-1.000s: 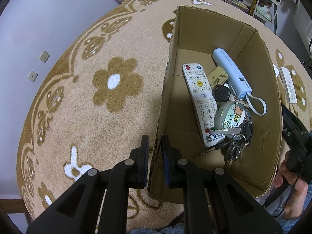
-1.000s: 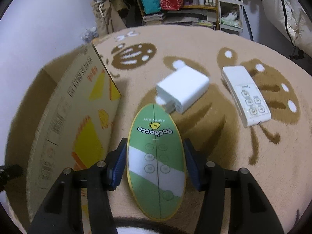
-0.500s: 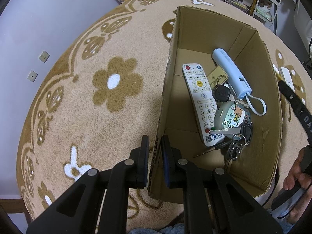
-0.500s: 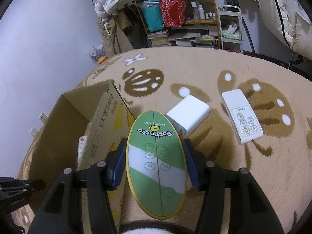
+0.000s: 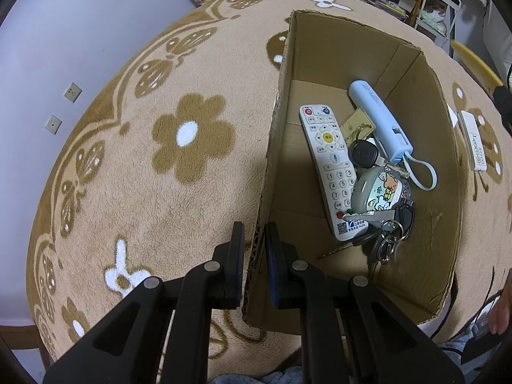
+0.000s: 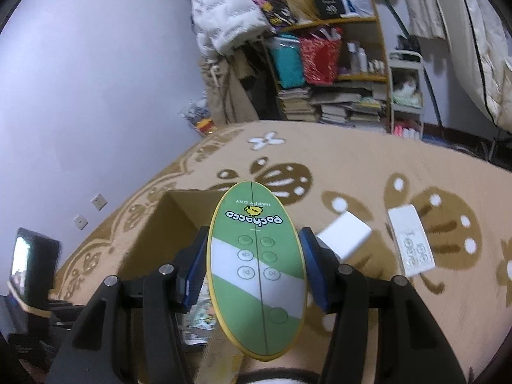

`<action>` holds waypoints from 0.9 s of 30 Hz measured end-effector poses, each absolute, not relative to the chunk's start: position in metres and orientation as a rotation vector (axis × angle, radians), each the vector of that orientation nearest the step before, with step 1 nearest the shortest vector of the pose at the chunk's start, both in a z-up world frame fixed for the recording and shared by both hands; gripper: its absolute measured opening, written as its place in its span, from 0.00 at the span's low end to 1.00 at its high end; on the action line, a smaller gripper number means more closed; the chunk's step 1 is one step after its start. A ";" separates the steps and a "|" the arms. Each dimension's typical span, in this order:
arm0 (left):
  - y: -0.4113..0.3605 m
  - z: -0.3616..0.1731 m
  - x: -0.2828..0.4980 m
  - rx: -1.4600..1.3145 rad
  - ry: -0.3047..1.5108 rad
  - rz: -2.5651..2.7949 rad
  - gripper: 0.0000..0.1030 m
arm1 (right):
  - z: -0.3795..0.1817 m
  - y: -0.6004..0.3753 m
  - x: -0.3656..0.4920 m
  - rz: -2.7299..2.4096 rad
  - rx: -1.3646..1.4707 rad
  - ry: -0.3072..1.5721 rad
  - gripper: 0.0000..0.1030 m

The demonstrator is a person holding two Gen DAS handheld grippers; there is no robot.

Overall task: Organize rigid objects
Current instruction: 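Carry the green board with the right tool and release it in the box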

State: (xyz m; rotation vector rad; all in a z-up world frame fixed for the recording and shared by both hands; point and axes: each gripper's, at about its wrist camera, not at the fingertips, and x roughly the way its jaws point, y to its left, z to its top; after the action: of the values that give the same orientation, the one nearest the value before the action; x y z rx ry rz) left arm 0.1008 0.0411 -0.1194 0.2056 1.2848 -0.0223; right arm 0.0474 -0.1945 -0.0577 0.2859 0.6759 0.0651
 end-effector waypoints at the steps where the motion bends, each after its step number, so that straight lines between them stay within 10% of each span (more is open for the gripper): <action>1: 0.041 -0.120 0.101 0.206 1.285 -0.022 0.13 | -0.055 -0.190 0.047 0.079 0.278 0.672 0.57; 27: 0.041 -0.118 0.100 0.191 1.284 -0.027 0.13 | -0.085 -0.126 0.048 0.172 0.079 0.785 0.58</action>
State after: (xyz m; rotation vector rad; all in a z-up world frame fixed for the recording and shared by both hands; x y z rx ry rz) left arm 0.0998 0.0409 -0.1181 0.1909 1.2838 -0.0267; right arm 0.0479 -0.1258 -0.0851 0.0790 0.7846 0.1715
